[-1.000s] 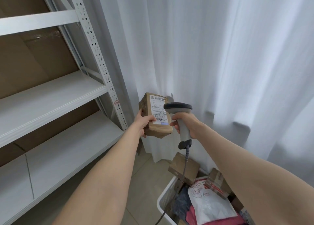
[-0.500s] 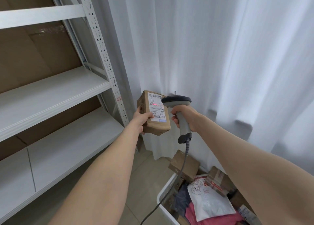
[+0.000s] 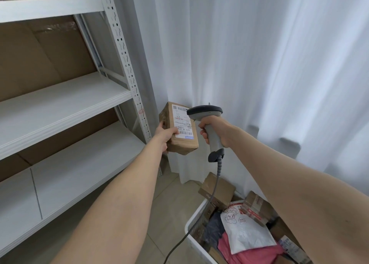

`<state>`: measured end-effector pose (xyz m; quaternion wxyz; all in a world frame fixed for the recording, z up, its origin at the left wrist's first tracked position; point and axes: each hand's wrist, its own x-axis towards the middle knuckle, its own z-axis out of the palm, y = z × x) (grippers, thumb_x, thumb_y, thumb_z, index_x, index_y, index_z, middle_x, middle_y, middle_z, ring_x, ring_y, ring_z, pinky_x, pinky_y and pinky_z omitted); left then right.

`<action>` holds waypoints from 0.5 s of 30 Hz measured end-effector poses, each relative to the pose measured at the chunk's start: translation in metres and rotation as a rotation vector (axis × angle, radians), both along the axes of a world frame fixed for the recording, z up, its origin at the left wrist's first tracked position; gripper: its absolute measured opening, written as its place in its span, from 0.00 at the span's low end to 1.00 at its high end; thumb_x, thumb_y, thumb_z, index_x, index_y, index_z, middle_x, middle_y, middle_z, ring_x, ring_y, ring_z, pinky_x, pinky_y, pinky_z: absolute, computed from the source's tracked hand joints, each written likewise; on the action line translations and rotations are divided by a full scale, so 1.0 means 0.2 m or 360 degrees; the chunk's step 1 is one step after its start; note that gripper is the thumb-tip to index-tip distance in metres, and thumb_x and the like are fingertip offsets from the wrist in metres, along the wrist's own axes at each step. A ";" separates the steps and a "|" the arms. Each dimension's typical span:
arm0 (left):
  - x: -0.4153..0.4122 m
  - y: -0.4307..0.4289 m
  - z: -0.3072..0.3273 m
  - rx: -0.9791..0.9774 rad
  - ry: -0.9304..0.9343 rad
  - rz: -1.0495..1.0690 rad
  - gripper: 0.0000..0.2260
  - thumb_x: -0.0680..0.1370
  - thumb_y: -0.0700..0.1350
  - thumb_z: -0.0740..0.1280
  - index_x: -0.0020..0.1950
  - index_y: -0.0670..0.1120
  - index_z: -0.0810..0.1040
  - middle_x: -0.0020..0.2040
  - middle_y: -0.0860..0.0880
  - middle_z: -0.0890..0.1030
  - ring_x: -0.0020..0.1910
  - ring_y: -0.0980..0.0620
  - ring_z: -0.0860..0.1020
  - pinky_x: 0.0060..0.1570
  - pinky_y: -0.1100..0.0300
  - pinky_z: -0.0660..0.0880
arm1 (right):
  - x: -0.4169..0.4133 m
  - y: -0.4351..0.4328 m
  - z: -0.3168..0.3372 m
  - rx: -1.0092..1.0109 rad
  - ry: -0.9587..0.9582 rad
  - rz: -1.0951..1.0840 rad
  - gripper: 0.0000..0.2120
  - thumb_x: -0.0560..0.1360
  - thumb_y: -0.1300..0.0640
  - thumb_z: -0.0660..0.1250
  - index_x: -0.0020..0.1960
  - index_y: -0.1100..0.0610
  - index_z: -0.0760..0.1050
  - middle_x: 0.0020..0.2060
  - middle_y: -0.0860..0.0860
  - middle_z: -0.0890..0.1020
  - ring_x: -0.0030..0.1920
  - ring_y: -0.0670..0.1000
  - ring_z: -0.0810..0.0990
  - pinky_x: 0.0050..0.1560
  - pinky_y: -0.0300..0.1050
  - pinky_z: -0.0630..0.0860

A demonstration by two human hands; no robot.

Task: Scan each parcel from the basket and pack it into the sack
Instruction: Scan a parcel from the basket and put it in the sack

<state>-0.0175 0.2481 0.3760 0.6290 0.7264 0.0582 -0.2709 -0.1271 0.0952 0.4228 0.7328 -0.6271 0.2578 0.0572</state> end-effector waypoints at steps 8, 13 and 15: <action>0.05 0.08 -0.04 -0.0021 0.0002 0.0030 0.32 0.73 0.37 0.68 0.73 0.56 0.63 0.60 0.46 0.72 0.55 0.43 0.71 0.54 0.40 0.71 | 0.05 0.08 -0.02 0.0049 0.0032 -0.0023 0.02 0.73 0.62 0.64 0.44 0.61 0.73 0.27 0.54 0.78 0.23 0.47 0.74 0.27 0.37 0.74; 0.04 0.21 -0.06 0.0012 -0.0010 0.0095 0.31 0.72 0.39 0.69 0.72 0.55 0.64 0.63 0.45 0.73 0.59 0.41 0.72 0.59 0.36 0.70 | 0.09 0.18 -0.13 0.0137 0.0061 -0.0096 0.08 0.74 0.62 0.68 0.51 0.61 0.74 0.35 0.56 0.82 0.27 0.48 0.78 0.33 0.41 0.78; 0.02 0.31 -0.07 -0.0001 0.0022 0.0168 0.29 0.72 0.40 0.69 0.71 0.54 0.65 0.63 0.45 0.74 0.59 0.42 0.73 0.59 0.38 0.71 | 0.10 0.26 -0.18 0.0163 0.0040 -0.0115 0.07 0.74 0.63 0.69 0.50 0.61 0.75 0.36 0.57 0.81 0.29 0.50 0.79 0.34 0.42 0.79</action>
